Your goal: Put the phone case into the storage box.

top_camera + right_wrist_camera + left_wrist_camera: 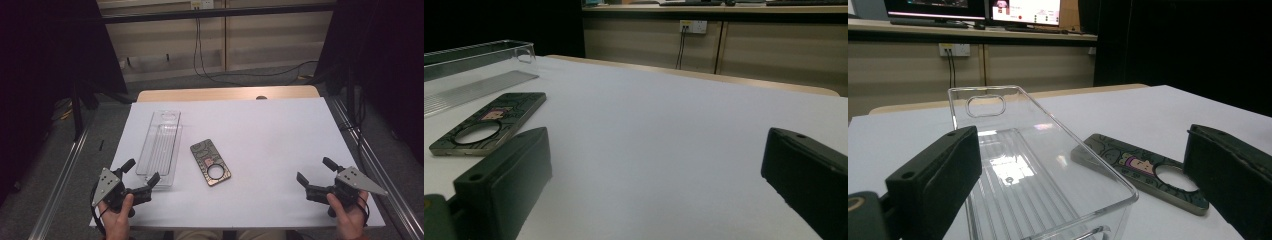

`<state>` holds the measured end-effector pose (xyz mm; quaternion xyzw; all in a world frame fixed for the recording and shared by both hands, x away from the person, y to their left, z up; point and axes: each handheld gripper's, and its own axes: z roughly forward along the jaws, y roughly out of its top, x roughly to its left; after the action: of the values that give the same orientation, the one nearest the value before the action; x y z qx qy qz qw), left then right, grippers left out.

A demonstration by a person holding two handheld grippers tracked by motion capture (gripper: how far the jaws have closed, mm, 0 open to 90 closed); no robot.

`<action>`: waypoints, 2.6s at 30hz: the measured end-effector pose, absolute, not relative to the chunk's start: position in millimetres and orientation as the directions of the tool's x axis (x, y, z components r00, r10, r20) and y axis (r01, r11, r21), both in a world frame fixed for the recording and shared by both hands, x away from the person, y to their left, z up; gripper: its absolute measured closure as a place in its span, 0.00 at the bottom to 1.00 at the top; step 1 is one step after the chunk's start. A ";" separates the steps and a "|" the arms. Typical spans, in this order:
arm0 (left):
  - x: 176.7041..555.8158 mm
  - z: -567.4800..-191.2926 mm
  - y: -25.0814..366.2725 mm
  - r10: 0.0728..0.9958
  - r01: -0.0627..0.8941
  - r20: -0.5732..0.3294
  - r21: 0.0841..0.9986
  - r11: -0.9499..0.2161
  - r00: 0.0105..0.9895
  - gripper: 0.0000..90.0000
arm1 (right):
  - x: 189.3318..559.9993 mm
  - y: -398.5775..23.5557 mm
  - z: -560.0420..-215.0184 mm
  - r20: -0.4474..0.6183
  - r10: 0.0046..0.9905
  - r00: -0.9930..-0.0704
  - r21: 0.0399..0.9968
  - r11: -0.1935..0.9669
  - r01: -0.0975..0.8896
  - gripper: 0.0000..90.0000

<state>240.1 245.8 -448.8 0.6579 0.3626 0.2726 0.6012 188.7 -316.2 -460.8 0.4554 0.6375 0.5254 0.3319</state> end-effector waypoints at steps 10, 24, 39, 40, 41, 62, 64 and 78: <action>240.1 -448.3 243.9 0.803 0.150 -0.072 0.988 -0.022 0.592 0.03 | 191.1 -315.5 -463.4 0.057 0.923 -0.381 0.969 0.040 0.243 0.00; 235.2 -447.5 245.1 0.810 0.141 -0.072 0.990 -0.013 0.582 0.03 | 193.7 -305.2 -463.2 0.048 0.901 -0.431 0.966 0.069 0.251 0.00; 237.4 -448.8 243.5 0.799 0.151 -0.065 0.988 -0.032 0.598 0.03 | 198.0 -294.0 -465.2 0.055 0.895 -0.443 0.965 0.066 0.254 0.00; 237.8 -448.9 244.0 0.798 0.151 -0.063 0.988 -0.035 0.599 0.03 | 198.4 -292.2 -465.1 0.056 0.894 -0.445 0.965 0.067 0.255 0.00; 237.7 -449.0 243.7 0.801 0.154 -0.067 0.988 -0.032 0.595 0.03 | 199.9 -290.4 -465.0 0.047 0.892 -0.450 0.965 0.076 0.250 0.00; 240.9 -449.4 239.5 0.794 0.152 -0.061 0.988 -0.040 0.605 0.03 | 214.3 -264.6 -455.8 0.018 0.834 -0.552 0.972 0.115 0.206 0.00; 241.0 -449.2 239.2 0.793 0.153 -0.062 0.988 -0.039 0.605 0.03 | 217.4 -260.4 -454.5 0.015 0.826 -0.563 0.973 0.118 0.198 0.00; 240.2 -448.5 237.7 0.793 0.150 -0.049 0.987 -0.055 0.608 0.03 | 236.5 -234.6 -451.2 0.022 0.794 -0.608 0.978 0.109 0.178 0.00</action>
<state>240.2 237.7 -448.5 0.6736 0.3501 0.2715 0.5916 236.5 -234.6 -451.2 0.3503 0.6936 0.5681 0.2710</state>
